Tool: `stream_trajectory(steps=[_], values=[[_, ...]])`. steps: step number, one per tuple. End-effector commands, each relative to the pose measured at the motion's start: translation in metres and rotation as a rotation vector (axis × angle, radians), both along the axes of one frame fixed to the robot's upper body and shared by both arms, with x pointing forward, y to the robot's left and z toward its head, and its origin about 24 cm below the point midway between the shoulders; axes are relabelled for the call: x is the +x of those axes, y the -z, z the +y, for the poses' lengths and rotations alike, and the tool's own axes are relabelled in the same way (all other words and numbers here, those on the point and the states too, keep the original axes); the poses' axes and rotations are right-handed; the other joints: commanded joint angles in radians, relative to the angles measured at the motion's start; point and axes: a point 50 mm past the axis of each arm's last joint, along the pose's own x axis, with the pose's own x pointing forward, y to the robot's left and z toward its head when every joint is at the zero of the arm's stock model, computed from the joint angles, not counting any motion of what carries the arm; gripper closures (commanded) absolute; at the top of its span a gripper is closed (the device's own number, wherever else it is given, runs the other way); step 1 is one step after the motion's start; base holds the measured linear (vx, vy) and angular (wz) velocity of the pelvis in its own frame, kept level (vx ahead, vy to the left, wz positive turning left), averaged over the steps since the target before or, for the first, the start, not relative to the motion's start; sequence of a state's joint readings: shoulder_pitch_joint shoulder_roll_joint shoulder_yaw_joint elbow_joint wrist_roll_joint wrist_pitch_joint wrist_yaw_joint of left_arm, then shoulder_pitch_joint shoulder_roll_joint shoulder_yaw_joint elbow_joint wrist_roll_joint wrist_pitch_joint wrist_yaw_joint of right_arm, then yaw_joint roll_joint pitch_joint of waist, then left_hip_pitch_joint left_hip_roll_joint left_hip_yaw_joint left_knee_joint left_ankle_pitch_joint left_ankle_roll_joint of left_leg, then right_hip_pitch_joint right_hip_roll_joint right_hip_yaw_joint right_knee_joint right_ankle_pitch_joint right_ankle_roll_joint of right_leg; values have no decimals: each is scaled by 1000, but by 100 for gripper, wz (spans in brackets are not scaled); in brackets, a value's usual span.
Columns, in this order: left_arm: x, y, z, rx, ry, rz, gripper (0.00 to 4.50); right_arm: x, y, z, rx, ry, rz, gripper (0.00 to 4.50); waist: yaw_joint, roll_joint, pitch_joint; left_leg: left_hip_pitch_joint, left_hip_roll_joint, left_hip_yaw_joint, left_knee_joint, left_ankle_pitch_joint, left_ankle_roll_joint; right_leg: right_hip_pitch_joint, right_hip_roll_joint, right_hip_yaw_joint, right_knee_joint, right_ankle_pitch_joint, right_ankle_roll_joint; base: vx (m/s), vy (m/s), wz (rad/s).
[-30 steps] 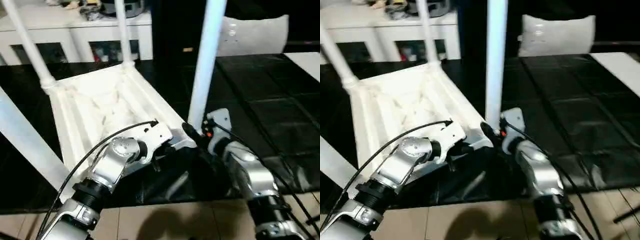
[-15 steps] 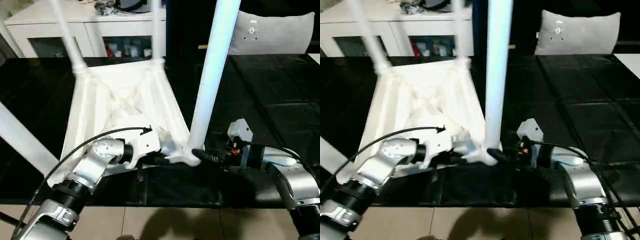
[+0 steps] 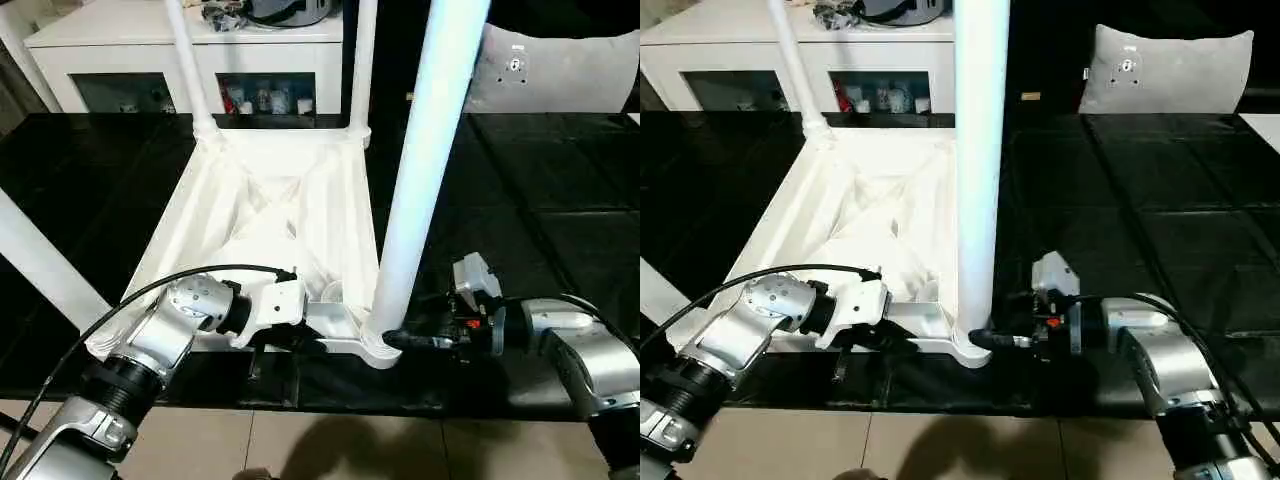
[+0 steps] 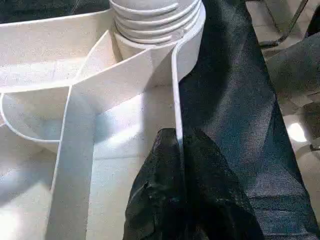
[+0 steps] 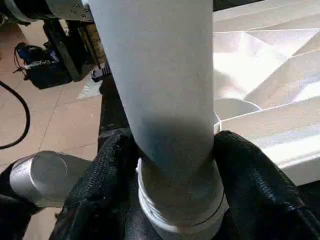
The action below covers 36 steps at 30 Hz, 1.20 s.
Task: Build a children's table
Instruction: Rotate leg to tighten
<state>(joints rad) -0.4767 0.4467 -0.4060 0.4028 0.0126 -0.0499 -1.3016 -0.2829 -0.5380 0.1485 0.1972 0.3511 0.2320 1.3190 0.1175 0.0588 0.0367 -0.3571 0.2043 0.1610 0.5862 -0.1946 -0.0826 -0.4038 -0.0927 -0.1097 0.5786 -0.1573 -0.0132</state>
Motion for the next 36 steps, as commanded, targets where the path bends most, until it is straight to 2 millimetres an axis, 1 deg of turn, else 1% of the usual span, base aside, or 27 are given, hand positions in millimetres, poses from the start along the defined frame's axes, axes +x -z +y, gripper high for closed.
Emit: stream_trajectory(steps=[1, 4, 7, 12, 14, 16, 17, 18, 19, 20, 21, 22, 23, 24, 25, 26, 27, 28, 29, 30, 31, 32, 33, 34, 35, 36], values=[[-3, -1, -6, 20, 74, -3, 450, 1, -5, 5, 6, -36, -15, 220, -1, -23, -62, -3, 25, 6, -64, -155, 83, 57, -55, 49, -60, -300, -171, 0, 0, 0], [-5, 0, -7, 13, 80, 3, 450, -1, -3, 7, 17, -54, 10, 247, 1, -25, -62, -3, 25, 6, -63, -149, 85, 58, -55, 48, -60, -302, -169, 0, 0, 0], [-6, 2, -5, 13, 79, 6, 450, -4, -1, 8, 26, -66, 32, 251, 2, -25, -61, -3, 25, 6, -64, -152, 85, 57, -54, 48, -61, -312, -166, 0, 0, 0], [-5, 1, -5, 2, 60, 19, 450, -8, 1, 10, 42, -74, 52, 258, 3, -24, -62, -2, 26, 6, -65, -162, 77, 57, -54, 48, -63, -328, -157, 0, 0, 0], [-3, 0, -7, -23, 9, 35, 450, -10, 3, 15, 58, -46, 60, 258, 4, -25, -62, -1, 26, 6, -65, -159, 76, 57, -55, 49, -61, -317, -159, 0, 0, 0], [-2, -3, -11, -45, -18, 36, 450, -7, 9, 22, 50, 21, 69, 258, 3, -23, -61, -2, 26, 6, -66, -159, 73, 56, -55, 49, -62, -319, -160, 0, 0, 0], [-1, -3, -15, -51, -49, 40, 450, -3, 14, 29, 27, 98, 65, 258, -3, -25, -57, -2, 24, 6, -69, -183, 60, 56, -54, 48, -67, -362, -149, 0, 0, 0], [0, -4, -19, -52, -74, 41, 450, 0, 18, 35, 8, 162, 59, 258, -7, -25, -54, -1, 22, 6, -71, -194, 54, 55, -54, 47, -70, -387, -142, 0, 0, 0], [0, -4, -19, -52, -76, 41, 450, 1, 19, 36, 8, 169, 59, 258, -15, -26, -49, 0, 17, 4, -74, -226, 39, 53, -54, 44, -80, -463, -116, 0, 0, 0], [1, -5, -26, -64, -109, 34, 450, 9, 25, 44, 3, 279, 64, 258, -19, -25, -47, 3, 15, 3, -75, -244, 30, 52, -55, 41, -85, -504, -100, 0, 0, 0], [3, -6, -36, -89, -148, 27, 450, 18, 30, 54, 3, 396, 79, 258, -32, -25, -46, 5, 12, 2, -74, -275, 18, 49, -55, 38, -93, -563, -76, 0, 0, 0], [3, -6, -36, -90, -148, 26, 450, 18, 30, 55, 3, 399, 79, 259, -50, -24, -41, 1, 8, -3, -75, -305, 4, 50, -54, 28, -99, -613, -52, 0, 0, 0], [5, -8, -48, -123, -180, 9, 450, 27, 36, 65, -3, 496, 100, 259, -67, -24, -43, 1, 4, -8, -73, -334, -6, 52, -53, 18, -107, -648, -27, 0, 0, 0], [5, -8, -49, -126, -182, 8, 450, 27, 36, 66, -3, 502, 102, 259, -78, -22, -41, 2, 4, -10, -73, -350, -5, 50, -52, 14, -112, -655, -21, 0, 0, 0], [6, -8, -53, -136, -196, 4, 450, 30, 37, 69, -7, 531, 107, 259, -91, -18, -41, 3, 2, -15, -71, -380, -3, 50, -51, 6, -121, -663, -9, 0, 0, 0], [9, -9, -61, -150, -227, -4, 450, 36, 39, 75, -12, 585, 114, 259, -102, -15, -38, 8, 4, -18, -71, -418, 4, 47, -50, -1, -127, -661, -9, 0, 0, 0], [12, -10, -66, -161, -259, -13, 450, 40, 41, 79, -25, 632, 123, 259, -108, -13, -39, 13, 3, -19, -70, -437, 6, 45, -49, -5, -130, -657, -12, 0, 0, 0], [14, -11, -70, -168, -282, -18, 450, 43, 42, 81, -36, 664, 130, 259, -116, -12, -39, 15, 3, -21, -70, -450, 7, 45, -48, -9, -132, -650, -15, 0, 0, 0], [20, -13, -79, -189, -361, -29, 450, 50, 42, 86, -61, 720, 106, 259, -126, -9, -39, 12, 2, -25, -70, -467, 7, 50, -47, -16, -134, -641, -13, 0, 0, 0], [23, -14, -82, -197, -394, -39, 450, 52, 41, 88, -56, 731, 93, 259, -136, -8, -35, 19, 4, -26, -70, -497, 7, 46, -44, -24, -141, -640, -10, 0, 0, 0], [26, -15, -84, -205, -430, -52, 450, 54, 40, 90, -44, 731, 90, 259, -139, -3, -39, 31, 7, -27, -69, -514, 15, 47, -49, -26, -145, -614, -17, 0, 0, 0], [28, -16, -87, -209, -461, -59, 450, 55, 39, 91, -29, 734, 90, 259, -146, -1, -37, 28, 13, -30, -74, -531, 26, 54, -50, -32, -143, -575, -29, 0, 0, 0], [29, -17, -89, -209, -487, -63, 450, 56, 39, 93, -22, 743, 90, 204, -148, -3, -35, 23, 15, -32, -78, -535, 28, 61, -51, -33, -141, -561, -30, 0, 0, 0], [30, -17, -90, -197, -498, -77, 450, 57, 37, 94, -15, 752, 79, 204, -147, -4, -39, 17, 16, -32, -80, -524, 31, 66, -56, -28, -135, -536, -35, 0, 0, 0], [30, -16, -90, -184, -506, -92, 450, 58, 37, 94, -9, 762, 69, 190, -144, -7, -39, 17, 11, -29, -79, -501, 35, 61, -59, -22, -135, -538, -46, 0, 0, 0], [30, -15, -88, -171, -503, -105, 450, 58, 36, 93, -4, 762, 62, 184, -142, -6, -40, 18, 10, -28, -78, -489, 36, 59, -61, -19, -134, -540, -54, 0, 0, 0]])
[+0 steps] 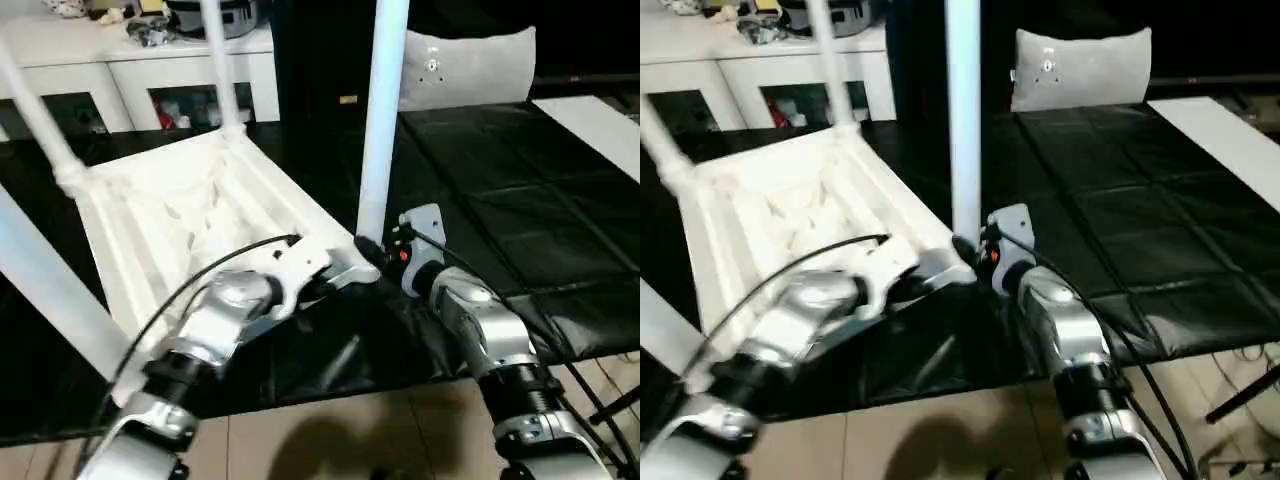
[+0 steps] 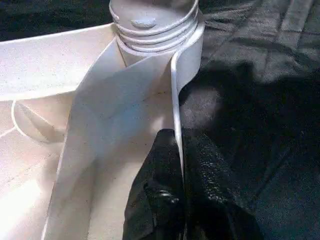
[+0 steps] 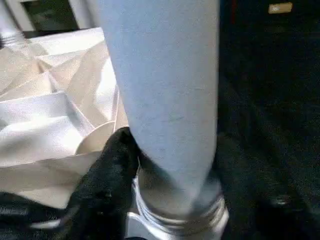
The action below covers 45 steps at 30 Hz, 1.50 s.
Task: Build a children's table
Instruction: Rotate leg to tighten
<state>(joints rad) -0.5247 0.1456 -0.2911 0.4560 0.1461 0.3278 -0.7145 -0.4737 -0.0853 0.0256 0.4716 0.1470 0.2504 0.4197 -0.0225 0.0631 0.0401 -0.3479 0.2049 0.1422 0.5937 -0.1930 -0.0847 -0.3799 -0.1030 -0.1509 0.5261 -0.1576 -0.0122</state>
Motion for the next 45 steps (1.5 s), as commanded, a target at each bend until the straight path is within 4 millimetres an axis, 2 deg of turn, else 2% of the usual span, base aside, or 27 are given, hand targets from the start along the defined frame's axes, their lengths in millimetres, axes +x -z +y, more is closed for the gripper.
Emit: stream_trajectory(steps=[1, 2, 3, 4, 5, 7, 8, 11, 12, 14, 16, 17, 19, 20, 22, 23, 24, 25, 28, 29, 34, 37, 45], values=[[-4, -23, -38, -67, 150, -118, 450, -10, 16, 25, -3, -115, 71, 184, 3, -11, -47, 7, 9, -5, -85, -458, 43, 35, -53, 29, -77, -518, -71, 0, 0, 0], [-4, -22, -34, -51, 159, -128, 450, -12, 17, 23, -25, -140, 55, 154, 8, -13, -48, 2, 10, -4, -87, -434, 48, 35, -52, 35, -70, -488, -85, 0, 0, 0], [-4, -21, -31, -40, 163, -130, 450, -14, 18, 20, -42, -163, 42, 143, 10, -14, -49, 0, 11, -3, -88, -422, 50, 36, -52, 38, -66, -471, -93, 0, 0, 0], [-4, -20, -30, -34, 163, -131, 450, -15, 18, 18, -51, -174, 34, 143, 15, -15, -50, 0, 12, 1, -87, -409, 55, 34, -53, 43, -61, -451, -107, 0, 0, 0], [-3, -18, -23, -22, 163, -127, 450, -17, 17, 8, -39, -187, 20, 142, 20, -18, -50, -4, 10, 3, -86, -392, 63, 35, -53, 47, -56, -440, -117, 0, 0, 0], [-2, -17, -18, -11, 162, -125, 450, -18, 16, 1, -31, -200, 7, 135, 29, -18, -49, -5, 11, 4, -86, -376, 70, 35, -55, 52, -54, -450, -117, 0, 0, 0], [-3, -16, -11, 6, 184, -128, 450, -21, 13, -8, -35, -247, -17, 116, 35, -17, -52, -7, 10, 5, -85, -354, 74, 39, -56, 54, -51, -441, -118, 0, 0, 0], [-5, -15, 1, 23, 244, -120, 450, -26, 3, -27, -48, -338, -61, 96, 52, -22, -54, -8, 13, 11, -82, -304, 92, 39, -55, 62, -44, -395, -134, 0, 0, 0], [-5, -15, 1, 23, 244, -120, 450, -26, 3, -27, -48, -338, -61, 86, 57, -22, -56, -11, 13, 10, -81, -288, 96, 39, -56, 63, -40, -386, -137, 0, 0, 0], [-6, -14, 11, 38, 293, -109, 450, -30, -6, -42, -62, -401, -82, 62, 72, -24, -64, -18, 12, 13, -73, -203, 107, 43, -54, 69, -23, -302, -161, 0, 0, 0], [-6, -14, 13, 41, 306, -109, 450, -30, -7, -45, -69, -417, -85, 50, 82, -26, -67, -25, 11, 15, -66, -142, 122, 43, -53, 73, -10, -235, -180, 0, 0, 0], [-7, -14, 17, 40, 338, -109, 450, -33, -11, -52, -88, -460, -86, 40, 88, -24, -68, -23, 12, 17, -65, -125, 127, 41, -52, 73, -7, -219, -191, 0, 0, 0], [-11, -15, 21, 31, 395, -99, 450, -39, -16, -60, -108, -544, -84, 40, 97, -23, -70, -22, 14, 16, -62, -109, 138, 43, -49, 72, -3, -196, -197, 0, 0, 0], [-16, -14, 26, 37, 470, -83, 450, -46, -22, -64, -112, -640, -74, 40, 103, -22, -69, -22, 17, 17, -62, -111, 147, 42, -47, 73, -2, -188, -197, 0, 0, 0], [-17, -14, 27, 41, 491, -79, 450, -48, -23, -65, -111, -664, -69, 40, 108, -21, -68, -22, 21, 18, -63, -116, 153, 40, -47, 73, 0, -188, -199, 0, 0, 0], [-21, -13, 31, 56, 557, -58, 450, -50, -26, -67, -105, -719, -61, 40, 112, -26, -65, -20, 21, 20, -66, -144, 143, 38, -47, 73, -4, -231, -196, 0, 0, 0], [-22, -13, 31, 57, 560, -57, 450, -50, -27, -67, -105, -721, -61, 40, 115, -24, -65, -18, 22, 19, -67, -155, 139, 37, -49, 73, -6, -252, -193, 0, 0, 0], [-23, -13, 31, 61, 577, -51, 450, -50, -28, -68, -104, -734, -59, 66, 117, -25, -63, -16, 23, 21, -69, -172, 127, 34, -49, 75, -9, -284, -187, 0, 0, 0], [-26, -12, 32, 71, 642, -36, 450, -50, -30, -68, -98, -793, -40, 66, 125, -26, -62, -13, 24, 20, -72, -188, 104, 32, -50, 79, -10, -314, -180, 0, 0, 0], [-28, -13, 32, 70, 678, -26, 450, -50, -32, -67, -88, -836, -19, 89, 127, -29, -61, -13, 25, 20, -72, -188, 100, 32, -50, 80, -9, -311, -179, 0, 0, 0], [-30, -13, 33, 76, 721, -16, 450, -53, -32, -64, -78, -915, 20, 123, 137, -29, -63, -12, 25, 21, -72, -183, 94, 32, -51, 83, -7, -299, -182, 0, 0, 0], [-30, -13, 35, 78, 726, -14, 450, -55, -31, -64, -82, -951, 36, 149, 138, -35, -64, -14, 24, 21, -71, -170, 92, 34, -51, 82, -5, -284, -184, 0, 0, 0], [-30, -13, 37, 73, 730, -6, 450, -59, -30, -63, -56, -978, 61, 215, 143, -35, -65, -13, 24, 22, -69, -155, 93, 35, -51, 82, -4, -284, -185, 0, 0, 0]])
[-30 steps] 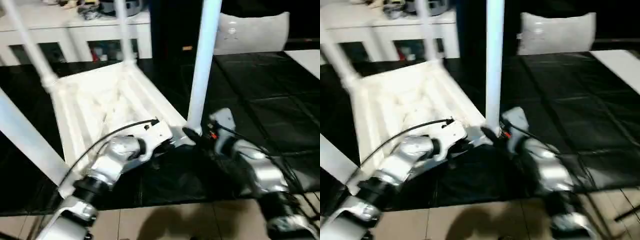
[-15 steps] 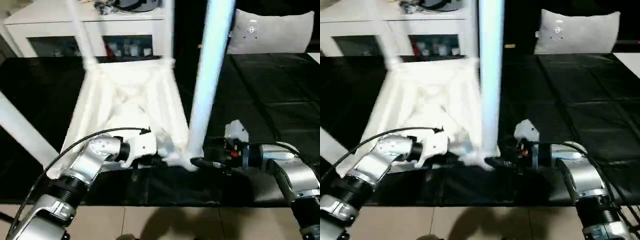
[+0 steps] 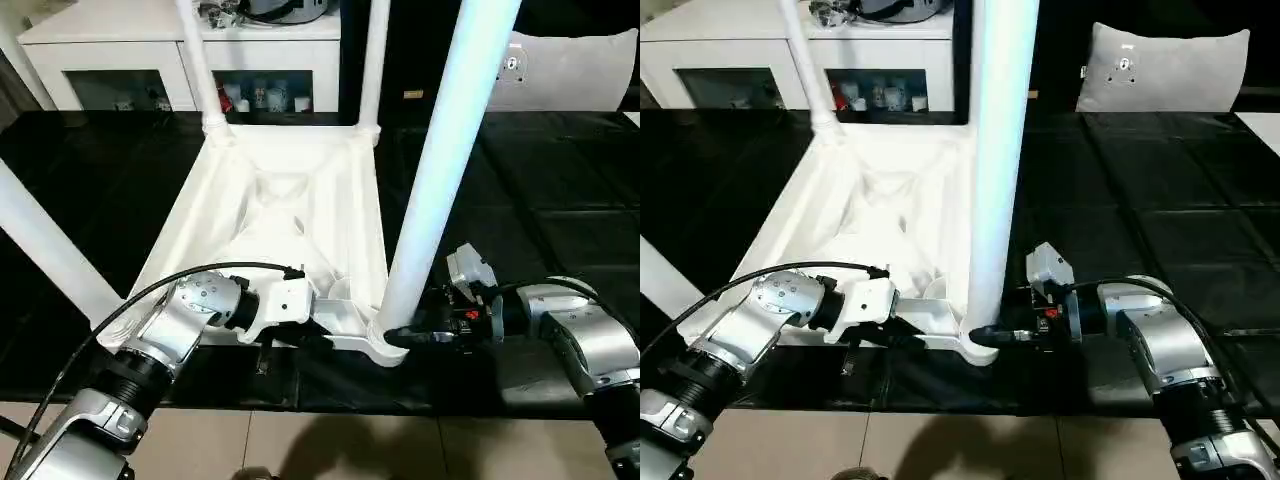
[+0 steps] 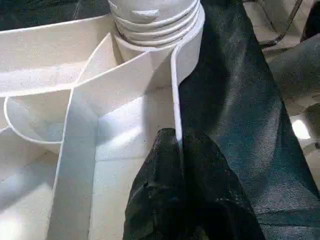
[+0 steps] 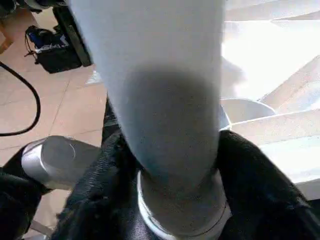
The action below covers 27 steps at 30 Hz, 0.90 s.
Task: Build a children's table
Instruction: Rotate leg to tighten
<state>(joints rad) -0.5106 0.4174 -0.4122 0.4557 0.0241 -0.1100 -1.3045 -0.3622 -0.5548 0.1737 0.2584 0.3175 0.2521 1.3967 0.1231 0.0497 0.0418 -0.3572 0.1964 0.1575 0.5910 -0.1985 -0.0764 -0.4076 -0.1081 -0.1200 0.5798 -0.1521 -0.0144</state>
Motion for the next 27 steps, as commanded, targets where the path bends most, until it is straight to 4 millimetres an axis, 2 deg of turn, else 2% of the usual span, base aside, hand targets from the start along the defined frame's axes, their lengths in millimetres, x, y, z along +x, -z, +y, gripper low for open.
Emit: stream_trajectory(steps=[1, 3, 6, 11, 12, 13, 14, 15, 16, 17, 19, 20, 21, 22, 23, 25, 26, 27], values=[[-1, -1, -4, 17, 49, -15, 450, -2, -3, 5, 4, -47, 3, 215, -2, -22, -67, -5, 33, 6, -66, -149, 83, 62, -46, 51, -57, -289, -181, 0, 0, 0], [-1, -1, -3, 16, 45, -11, 450, -3, -2, 5, 8, -52, 11, 238, -2, -23, -67, -5, 32, 6, -66, -149, 82, 63, -46, 51, -57, -292, -179, 0, 0, 0], [-1, -1, -4, -5, 22, 0, 450, -6, 0, 8, 18, -49, 17, 250, 0, -23, -68, -4, 33, 6, -65, -140, 83, 62, -46, 51, -55, -277, -183, 0, 0, 0], [1, -6, -8, -67, -55, 11, 450, -10, 7, 16, 37, -5, 26, 253, 1, -20, -67, -5, 33, 7, -66, -142, 78, 63, -46, 52, -56, -274, -187, 0, 0, 0], [3, -8, -12, -94, -102, 5, 450, -11, 14, 22, 29, 43, 28, 253, -2, -19, -66, -6, 33, 7, -68, -151, 73, 63, -46, 52, -58, -287, -180, 0, 0, 0], [3, -8, -13, -96, -105, 5, 450, -11, 14, 22, 27, 51, 27, 253, -4, -21, -63, -5, 30, 6, -70, -172, 65, 63, -46, 49, -62, -325, -168, 0, 0, 0], [4, -9, -16, -107, -129, 7, 450, -9, 18, 26, 15, 102, 20, 254, -10, -18, -58, -3, 28, 5, -74, -202, 53, 61, -45, 47, -70, -387, -150, 0, 0, 0], [4, -11, -24, -135, -175, 13, 450, 0, 26, 36, -2, 253, 1, 255, -13, -13, -55, 0, 25, 5, -74, -224, 48, 60, -45, 45, -77, -429, -136, 0, 0, 0], [3, -11, -26, -143, -186, 15, 450, 2, 28, 38, -6, 290, -2, 255, -25, -16, -49, 0, 23, 4, -78, -249, 28, 58, -44, 42, -85, -495, -111, 0, 0, 0], [4, -12, -31, -157, -209, 18, 450, 6, 31, 42, -10, 352, 2, 255, -30, -16, -49, 1, 20, 1, -78, -265, 16, 60, -46, 37, -89, -533, -94, 0, 0, 0], [4, -13, -37, -170, -231, 21, 450, 9, 33, 46, -15, 407, 6, 256, -55, -19, -49, -3, 14, -6, -79, -293, 2, 63, -43, 29, -100, -595, -45, 0, 0, 0], [6, -15, -49, -199, -291, 25, 450, 18, 39, 56, -17, 541, 29, 256, -69, -16, -48, 2, 12, -6, -75, -310, 0, 54, -41, 27, -104, -601, -44, 0, 0, 0], [7, -16, -53, -209, -313, 23, 450, 20, 40, 60, -16, 582, 34, 257, -75, -15, -48, 3, 11, -6, -74, -321, 1, 52, -40, 24, -108, -606, -46, 0, 0, 0], [10, -18, -59, -214, -352, 9, 450, 25, 42, 64, -10, 649, 38, 257, -89, -15, -46, 0, 10, -11, -74, -344, 0, 53, -39, 18, -111, -617, -40, 0, 0, 0], [11, -18, -62, -214, -371, -2, 450, 27, 43, 67, -7, 686, 46, 257, -100, -19, -45, 2, 7, -12, -71, -364, 3, 50, -37, 13, -117, -640, -26, 0, 0, 0], [15, -20, -70, -212, -426, -31, 450, 34, 46, 73, -13, 797, 61, 257, -104, -16, -46, 7, 3, -12, -67, -372, 8, 47, -38, 10, -124, -657, -16, 0, 0, 0], [15, -20, -71, -212, -434, -34, 450, 35, 46, 74, -15, 812, 61, 257, -112, -15, -45, 4, 3, -13, -68, -376, 12, 46, -38, 9, -125, -654, -15, 0, 0, 0], [17, -22, -81, -206, -479, -72, 450, 42, 48, 79, -37, 892, 34, 257, -118, -15, -48, 2, 4, -16, -68, -381, 12, 49, -39, 7, -124, -643, -16, 0, 0, 0]])
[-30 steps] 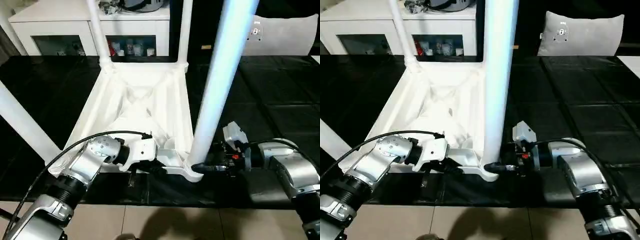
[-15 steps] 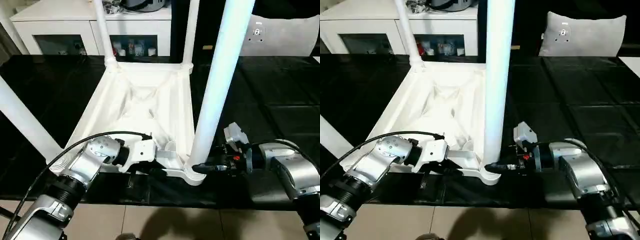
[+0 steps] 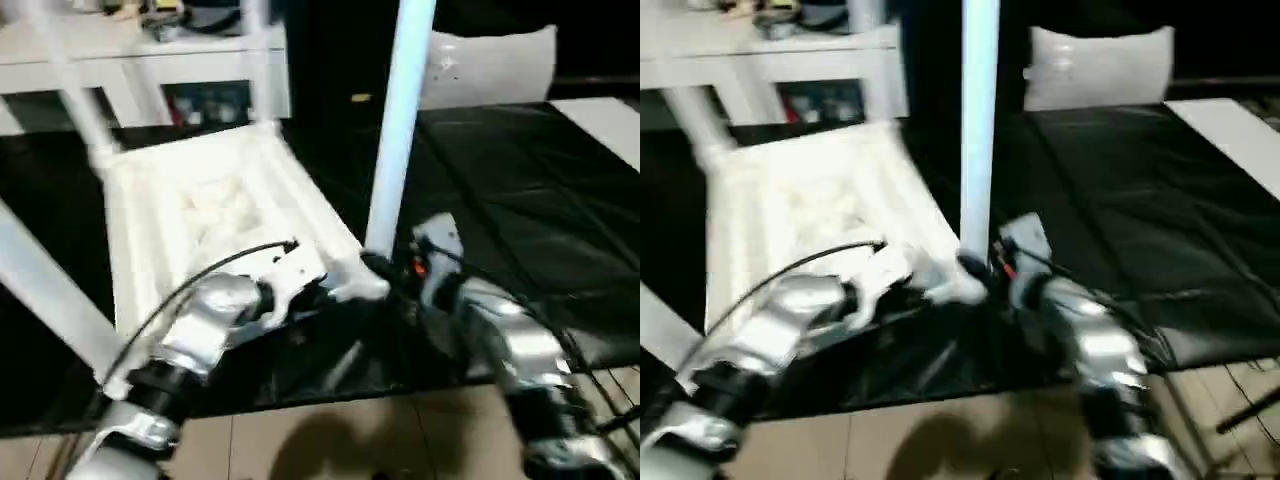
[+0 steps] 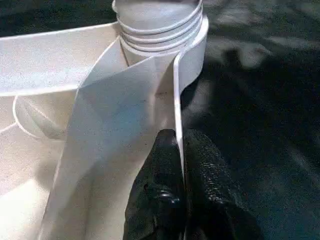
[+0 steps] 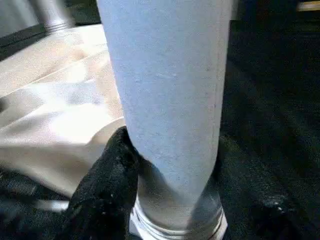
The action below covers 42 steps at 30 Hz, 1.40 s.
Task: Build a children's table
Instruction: Rotate leg to tighten
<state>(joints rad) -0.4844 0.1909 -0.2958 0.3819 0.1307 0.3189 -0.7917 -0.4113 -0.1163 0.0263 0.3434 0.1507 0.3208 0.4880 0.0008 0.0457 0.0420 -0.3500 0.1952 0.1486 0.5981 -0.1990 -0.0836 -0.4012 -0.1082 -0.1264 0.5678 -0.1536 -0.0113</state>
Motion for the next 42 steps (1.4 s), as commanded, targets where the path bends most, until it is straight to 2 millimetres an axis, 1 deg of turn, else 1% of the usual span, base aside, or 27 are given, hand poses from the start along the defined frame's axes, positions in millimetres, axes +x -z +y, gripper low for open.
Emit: stream_trajectory(steps=[1, 2, 4, 5, 6, 7, 8, 10, 11, 12, 14, 16, 18, 19, 20, 21, 22, 24, 27, 28, 29, 31, 33, 35, 37, 38, 42], values=[[-4, -31, -52, -98, 127, -139, 450, -2, 24, 21, -24, 18, 116, 257, -1, -7, -48, -6, 9, -10, -79, -386, 21, 43, -39, 14, -109, -619, -26, 0, 0, 0], [-4, -31, -54, -87, 121, -149, 450, -1, 24, 23, -7, 22, 113, 201, -3, -7, -50, -6, 9, -11, -80, -390, 28, 45, -40, 16, -108, -597, -33, 0, 0, 0], [-4, -32, -56, -89, 101, -156, 450, 1, 21, 22, 5, 60, 101, 187, -3, -6, -52, -7, 12, -9, -83, -375, 38, 47, -41, 24, -105, -551, -53, 0, 0, 0], [-5, -32, -56, -88, 98, -155, 450, 2, 20, 20, 13, 81, 94, 187, 1, -6, -55, -11, 16, -10, -87, -344, 46, 50, -41, 33, -92, -482, -88, 0, 0, 0], [-5, -31, -55, -87, 97, -155, 450, 3, 19, 18, 20, 92, 90, 171, 4, -6, -57, -11, 18, -7, -86, -332, 49, 49, -42, 38, -89, -454, -102, 0, 0, 0], [-4, -31, -54, -78, 99, -157, 450, 3, 19, 17, 33, 94, 86, 171, 11, -6, -61, -10, 20, -4, -85, -295, 53, 49, -41, 45, -79, -381, -132, 0, 0, 0], [-3, -29, -49, -67, 104, -161, 450, 1, 17, 13, 37, 75, 67, 156, 15, -3, -61, -11, 20, -3, -86, -280, 56, 51, -40, 47, -74, -350, -146, 0, 0, 0], [0, -27, -41, -41, 102, -171, 450, -2, 15, 6, 32, 37, 30, 136, 24, -5, -64, -14, 19, 2, -82, -236, 74, 57, -41, 50, -67, -292, -172, 0, 0, 0], [2, -26, -37, -29, 97, -175, 450, -3, 14, 3, 28, 22, 13, 136, 28, -6, -64, -14, 19, 3, -81, -229, 78, 58, -43, 50, -67, -286, -173, 0, 0, 0], [4, -25, -30, -15, 94, -175, 450, -7, 11, -3, 29, -23, -20, 124, 36, -3, -66, -14, 18, 5, -79, -205, 86, 59, -44, 52, -64, -270, -178, 0, 0, 0], [5, -24, -23, -12, 95, -171, 450, -10, 7, -12, 31, -71, -49, 97, 45, -8, -66, -15, 18, 8, -77, -182, 95, 61, -44, 52, -64, -263, -177, 0, 0, 0], [5, -23, -20, -8, 102, -168, 450, -12, 6, -17, 21, -99, -61, 90, 53, -7, -66, -19, 19, 9, -75, -157, 104, 63, -43, 53, -59, -245, -184, 0, 0, 0], [5, -23, -15, -3, 124, -164, 450, -16, 3, -25, -7, -151, -76, 58, 59, -8, -64, -17, 19, 9, -75, -163, 101, 62, -42, 53, -59, -267, -183, 0, 0, 0], [2, -21, -7, 1, 189, -155, 450, -22, -2, -42, -54, -240, -78, 52, 63, -9, -62, -15, 19, 10, -75, -177, 103, 60, -41, 53, -64, -301, -172, 0, 0, 0], [1, -21, -4, 3, 210, -152, 450, -24, -3, -47, -67, -268, -76, 45, 66, -10, -61, -17, 18, 10, -75, -184, 104, 64, -41, 52, -65, -317, -162, 0, 0, 0], [0, -21, -3, 2, 230, -150, 450, -26, -5, -50, -74, -297, -77, 35, 71, -10, -62, -13, 21, 10, -76, -190, 104, 59, -42, 55, -64, -326, -160, 0, 0, 0], [-1, -21, -1, -5, 254, -147, 450, -28, -7, -52, -80, -324, -76, 24, 70, -10, -60, -15, 22, 10, -78, -201, 101, 58, -40, 55, -65, -334, -160, 0, 0, 0], [-4, -20, 1, -20, 299, -134, 450, -30, -11, -56, -76, -373, -73, 24, 70, -11, -58, -14, 22, 8, -80, -216, 94, 58, -41, 53, -66, -357, -155, 0, 0, 0], [-11, -16, 8, 8, 405, -98, 450, -33, -21, -60, -43, -489, -69, 24, 73, -10, -61, -11, 27, 7, -79, -215, 98, 56, -42, 55, -62, -331, -172, 0, 0, 0], [-12, -15, 10, 13, 422, -92, 450, -34, -22, -61, -47, -524, -69, 24, 78, -10, -62, -12, 29, 7, -77, -201, 101, 56, -42, 57, -57, -303, -183, 0, 0, 0], [-13, -15, 10, 14, 442, -88, 450, -36, -23, -61, -55, -554, -66, 49, 85, -9, -63, -12, 30, 9, -76, -189, 104, 56, -42, 58, -53, -279, -193, 0, 0, 0], [-16, -14, 13, 19, 497, -72, 450, -39, -24, -63, -63, -632, -50, 58, 96, -10, -63, -10, 30, 11, -74, -178, 107, 56, -44, 58, -52, -266, -202, 0, 0, 0], [-21, -14, 18, 36, 573, -49, 450, -42, -26, -64, -67, -719, -18, 63, 102, -10, -64, -11, 31, 12, -74, -168, 108, 57, -44, 58, -49, -260, -202, 0, 0, 0], [-22, -14, 20, 44, 595, -44, 450, -43, -26, -64, -73, -745, -10, 101, 108, -10, -64, -11, 32, 12, -74, -171, 107, 56, -44, 58, -48, -268, -202, 0, 0, 0], [-23, -14, 21, 49, 607, -42, 450, -43, -26, -64, -74, -759, -1, 105, 112, -11, -63, -10, 33, 12, -75, -177, 98, 54, -46, 58, -51, -287, -198, 0, 0, 0], [-23, -13, 22, 59, 620, -40, 450, -44, -26, -64, -78, -781, 4, 123, 114, -11, -63, -10, 33, 11, -75, -178, 95, 55, -46, 58, -50, -293, -196, 0, 0, 0], [-23, -13, 26, 75, 644, -40, 450, -45, -25, -61, -78, -833, 17, 152, 114, -13, -62, -11, 32, 11, -77, -188, 85, 55, -46, 58, -53, -324, -179, 0, 0, 0]])
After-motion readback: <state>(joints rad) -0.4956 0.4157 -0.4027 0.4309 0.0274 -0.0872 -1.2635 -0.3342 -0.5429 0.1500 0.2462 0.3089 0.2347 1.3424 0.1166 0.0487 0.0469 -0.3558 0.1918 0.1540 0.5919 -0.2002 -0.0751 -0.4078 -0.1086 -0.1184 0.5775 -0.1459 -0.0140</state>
